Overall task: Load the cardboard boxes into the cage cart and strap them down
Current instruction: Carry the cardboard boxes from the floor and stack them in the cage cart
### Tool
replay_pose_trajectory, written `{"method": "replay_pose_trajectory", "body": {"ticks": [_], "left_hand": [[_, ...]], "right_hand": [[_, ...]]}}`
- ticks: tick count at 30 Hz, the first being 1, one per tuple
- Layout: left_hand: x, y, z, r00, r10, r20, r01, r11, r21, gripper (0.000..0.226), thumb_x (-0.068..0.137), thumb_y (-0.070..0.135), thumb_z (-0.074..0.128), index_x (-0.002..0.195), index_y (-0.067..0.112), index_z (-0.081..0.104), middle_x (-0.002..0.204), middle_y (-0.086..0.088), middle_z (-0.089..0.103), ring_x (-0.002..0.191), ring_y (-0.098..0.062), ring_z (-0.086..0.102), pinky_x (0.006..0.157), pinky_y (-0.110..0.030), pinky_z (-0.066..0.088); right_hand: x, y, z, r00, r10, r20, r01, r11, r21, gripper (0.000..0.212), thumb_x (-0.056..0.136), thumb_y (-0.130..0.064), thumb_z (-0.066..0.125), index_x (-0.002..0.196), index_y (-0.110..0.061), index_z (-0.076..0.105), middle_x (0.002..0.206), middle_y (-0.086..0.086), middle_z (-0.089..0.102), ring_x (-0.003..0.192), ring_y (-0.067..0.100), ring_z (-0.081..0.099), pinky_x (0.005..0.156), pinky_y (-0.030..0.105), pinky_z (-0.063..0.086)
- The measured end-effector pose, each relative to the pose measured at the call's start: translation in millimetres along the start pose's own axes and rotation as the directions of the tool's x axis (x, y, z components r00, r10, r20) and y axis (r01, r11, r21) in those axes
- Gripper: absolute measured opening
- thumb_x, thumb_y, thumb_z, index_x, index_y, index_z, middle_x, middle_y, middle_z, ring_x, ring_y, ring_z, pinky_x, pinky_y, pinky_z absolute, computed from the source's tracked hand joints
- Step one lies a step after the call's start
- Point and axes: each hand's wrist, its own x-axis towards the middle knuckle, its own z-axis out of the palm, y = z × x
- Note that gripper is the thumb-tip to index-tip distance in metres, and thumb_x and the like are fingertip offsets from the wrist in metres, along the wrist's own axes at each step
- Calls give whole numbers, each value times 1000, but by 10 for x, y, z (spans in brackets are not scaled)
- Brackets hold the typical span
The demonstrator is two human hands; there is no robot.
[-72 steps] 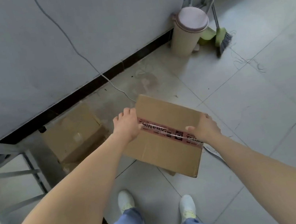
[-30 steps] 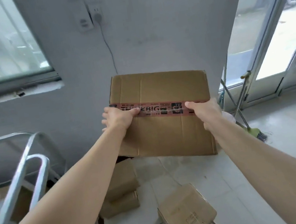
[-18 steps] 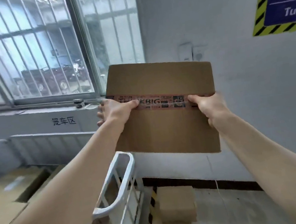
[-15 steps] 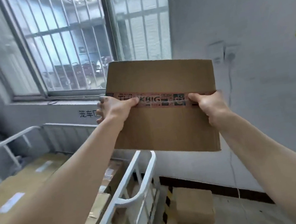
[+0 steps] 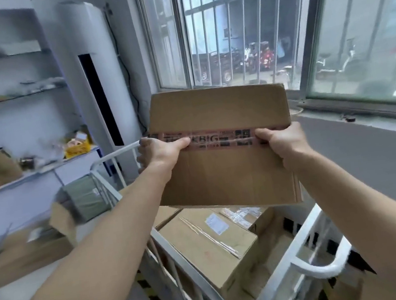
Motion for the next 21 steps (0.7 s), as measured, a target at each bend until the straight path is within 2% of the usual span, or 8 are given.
{"method": "replay_pose_trajectory", "body": {"ticks": [4,6,8,11,12,14,17,21], "left_hand": [[361,-361,-43,994,-103,-28,102,993,-53,124,40,63,82,138,7,32,138,-11,43,127,-34,39,105,-52,35],[472,-483,-20,990,-142,-15,140,988,-71,135,35,64,82,142,7,24,142,-11,38,130,-33,36,106,-52,34],[598,-595,37,984,-179,-10,178,982,-64,133,47,56,86,146,6,13,145,-13,33,134,-34,32,108,-53,32],[817,-733,129,976,-214,30,216,969,-119,162,18,68,81,149,12,4,147,-11,35,133,-34,36,106,-53,35],[946,-830,176,975,-220,20,220,967,-126,163,18,67,80,149,12,1,147,-11,35,134,-34,35,107,-53,35],[1061,-874,196,974,-225,14,225,970,-93,149,37,58,83,149,8,-2,148,-13,32,136,-34,31,108,-53,33],[1314,-968,276,974,-224,-23,223,974,-44,125,56,47,86,146,4,12,146,-14,32,135,-33,31,109,-50,32],[1823,-1201,434,976,-216,19,217,975,-48,122,58,44,87,147,4,13,149,-14,28,136,-32,29,111,-50,30]], "right_hand": [[127,70,495,998,36,47,-33,997,-75,85,39,-62,79,108,-17,57,96,2,69,89,26,67,83,43,56],[231,101,680,998,32,61,-26,995,-101,81,44,-57,79,110,-16,54,100,5,67,92,28,66,84,44,55],[340,124,835,996,21,83,-11,992,-124,84,42,-58,78,110,-16,53,102,6,67,95,29,65,85,45,55],[515,179,1050,993,19,114,-2,989,-148,78,48,-55,78,111,-16,53,105,6,67,97,29,65,88,44,54],[565,200,1124,992,20,123,-2,989,-148,75,50,-53,79,110,-16,54,104,6,67,97,28,65,88,44,54],[650,227,1263,991,29,129,-9,988,-155,73,50,-51,79,110,-17,54,103,5,68,96,28,65,87,44,54],[792,284,1471,990,65,128,-42,983,-179,78,49,-53,78,113,-14,53,106,7,67,98,29,64,88,44,54],[1004,389,1810,990,101,101,-79,976,-205,79,46,-56,76,111,-15,58,103,7,68,93,28,66,86,43,55]]}}
